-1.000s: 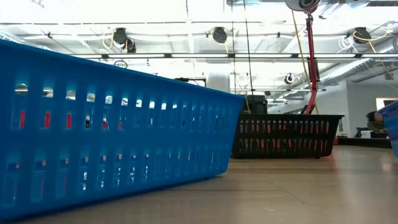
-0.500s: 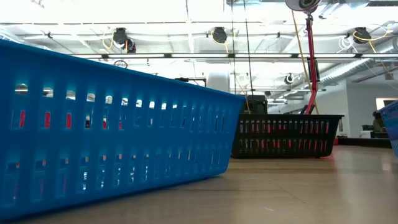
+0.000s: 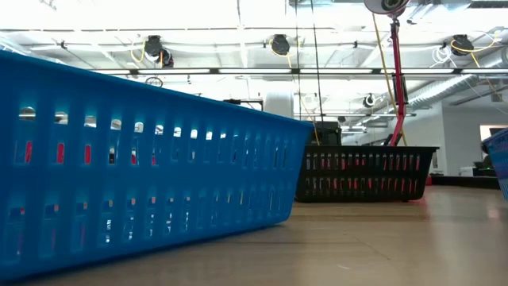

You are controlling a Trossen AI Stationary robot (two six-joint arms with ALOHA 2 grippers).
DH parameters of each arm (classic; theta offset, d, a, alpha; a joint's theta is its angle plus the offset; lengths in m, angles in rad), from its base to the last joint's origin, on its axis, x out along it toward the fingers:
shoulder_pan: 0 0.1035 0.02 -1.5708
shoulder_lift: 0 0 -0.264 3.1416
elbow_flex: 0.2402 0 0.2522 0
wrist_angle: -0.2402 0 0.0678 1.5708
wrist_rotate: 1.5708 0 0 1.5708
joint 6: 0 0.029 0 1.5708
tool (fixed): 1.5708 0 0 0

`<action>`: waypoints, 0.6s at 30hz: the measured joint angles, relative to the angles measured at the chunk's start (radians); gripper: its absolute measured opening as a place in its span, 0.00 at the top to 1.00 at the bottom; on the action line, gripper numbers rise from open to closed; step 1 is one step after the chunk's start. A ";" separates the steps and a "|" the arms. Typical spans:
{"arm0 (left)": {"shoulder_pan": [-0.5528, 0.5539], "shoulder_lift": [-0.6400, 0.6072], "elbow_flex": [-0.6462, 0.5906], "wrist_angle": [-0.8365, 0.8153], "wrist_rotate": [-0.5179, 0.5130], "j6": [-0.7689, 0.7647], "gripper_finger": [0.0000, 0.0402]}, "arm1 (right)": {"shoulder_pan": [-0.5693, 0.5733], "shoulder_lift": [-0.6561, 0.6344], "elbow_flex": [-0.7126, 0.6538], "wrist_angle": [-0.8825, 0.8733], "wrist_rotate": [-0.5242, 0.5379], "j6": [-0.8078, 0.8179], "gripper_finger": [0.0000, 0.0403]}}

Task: Stack baskets by color
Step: Stack the bottom left blue basket on the top blue basket

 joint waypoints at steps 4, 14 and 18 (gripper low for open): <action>0.001 0.000 0.000 0.003 0.000 0.000 0.96 | 0.010 0.029 -0.002 -0.006 -0.013 -0.046 0.65; 0.013 0.000 0.000 0.024 -0.032 -0.001 0.96 | 0.034 0.114 -0.002 -0.023 -0.014 -0.259 0.64; 0.013 0.000 0.000 0.041 -0.032 -0.001 0.96 | 0.034 0.144 -0.003 -0.037 -0.010 -0.316 0.66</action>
